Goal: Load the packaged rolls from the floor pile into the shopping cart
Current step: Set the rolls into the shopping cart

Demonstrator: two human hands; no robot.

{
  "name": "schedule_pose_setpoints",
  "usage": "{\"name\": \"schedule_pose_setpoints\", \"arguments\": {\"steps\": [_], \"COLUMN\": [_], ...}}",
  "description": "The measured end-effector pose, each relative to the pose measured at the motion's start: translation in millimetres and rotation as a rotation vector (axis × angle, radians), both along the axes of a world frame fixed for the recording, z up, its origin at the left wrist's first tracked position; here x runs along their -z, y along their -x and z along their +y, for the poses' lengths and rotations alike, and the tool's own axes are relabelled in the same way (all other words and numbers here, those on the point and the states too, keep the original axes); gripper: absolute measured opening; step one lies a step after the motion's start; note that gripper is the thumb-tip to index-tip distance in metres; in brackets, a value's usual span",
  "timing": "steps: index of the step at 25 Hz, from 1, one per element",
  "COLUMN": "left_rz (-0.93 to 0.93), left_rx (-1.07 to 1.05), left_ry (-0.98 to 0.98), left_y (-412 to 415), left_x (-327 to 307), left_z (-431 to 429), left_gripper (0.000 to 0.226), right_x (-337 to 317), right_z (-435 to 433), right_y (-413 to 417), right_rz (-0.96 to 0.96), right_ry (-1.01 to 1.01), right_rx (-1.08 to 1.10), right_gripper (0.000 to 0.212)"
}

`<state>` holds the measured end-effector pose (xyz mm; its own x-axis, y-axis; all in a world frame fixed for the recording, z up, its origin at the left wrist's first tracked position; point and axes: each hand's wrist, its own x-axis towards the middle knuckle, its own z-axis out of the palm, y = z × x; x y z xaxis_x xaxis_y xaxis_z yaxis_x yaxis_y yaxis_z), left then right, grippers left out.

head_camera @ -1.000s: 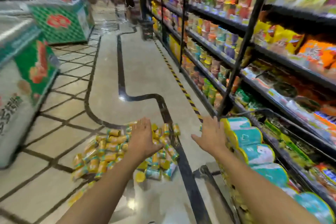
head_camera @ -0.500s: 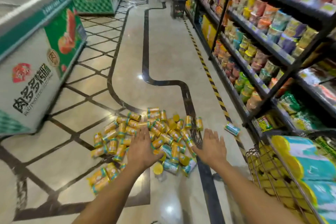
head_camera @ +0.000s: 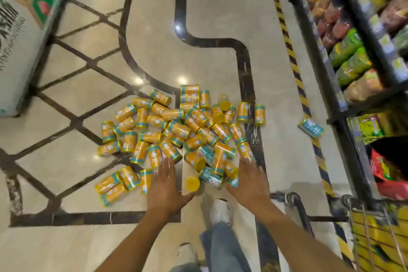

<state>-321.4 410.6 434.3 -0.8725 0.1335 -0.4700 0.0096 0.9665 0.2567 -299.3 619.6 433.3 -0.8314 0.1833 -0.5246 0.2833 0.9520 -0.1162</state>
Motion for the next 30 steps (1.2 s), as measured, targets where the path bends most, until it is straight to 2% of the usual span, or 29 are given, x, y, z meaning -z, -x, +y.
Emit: {"name": "schedule_pose_setpoints", "arguments": {"steps": [2, 4, 8, 11, 16, 20, 23, 26, 30], "left_rz": [-0.076, -0.118, -0.228, -0.286, -0.346, -0.240, -0.272, -0.260, -0.125], "left_rx": [-0.031, -0.032, -0.048, -0.040, 0.026, -0.030, -0.035, -0.093, -0.162], "left_ry": [0.009, 0.007, 0.035, 0.046, 0.050, 0.006, 0.025, 0.011, -0.099], "left_y": [7.9, 11.2, 17.9, 22.0, 20.3, 16.7, 24.6, 35.8, 65.4], "left_x": [61.9, 115.9, 244.4, 331.7, 427.6, 449.4, 443.5, 406.5, 310.4], "left_z": [5.5, 8.2, 5.4, 3.1, 13.2, 19.3, 20.2, 18.1, 21.1], "left_gripper": [0.112, 0.114, 0.114, 0.117, 0.116, 0.093, 0.086, 0.089, 0.083], "right_x": [64.4, 117.5, 244.7, 331.2, 433.0, 458.6, 450.7, 413.3, 324.0], "right_z": [-4.7, -11.0, -7.2, -5.6, -13.8, -20.3, -16.0, -7.4, -0.8], "right_y": [22.1, 38.0, 61.5, 83.4, 102.3, 105.2, 108.9, 111.0, 120.8], "right_rz": [-0.052, -0.009, -0.163, -0.180, -0.153, -0.023, -0.017, -0.030, -0.001], "right_ry": [0.047, 0.045, 0.064, 0.127, 0.171, 0.060, 0.071, 0.081, 0.149], "right_rx": [-0.006, -0.025, 0.077, 0.296, 0.546, 0.630, 0.625, 0.578, 0.599], "right_gripper": [0.084, 0.081, 0.084, 0.097, 0.108, 0.105, 0.099, 0.097, 0.096]}}
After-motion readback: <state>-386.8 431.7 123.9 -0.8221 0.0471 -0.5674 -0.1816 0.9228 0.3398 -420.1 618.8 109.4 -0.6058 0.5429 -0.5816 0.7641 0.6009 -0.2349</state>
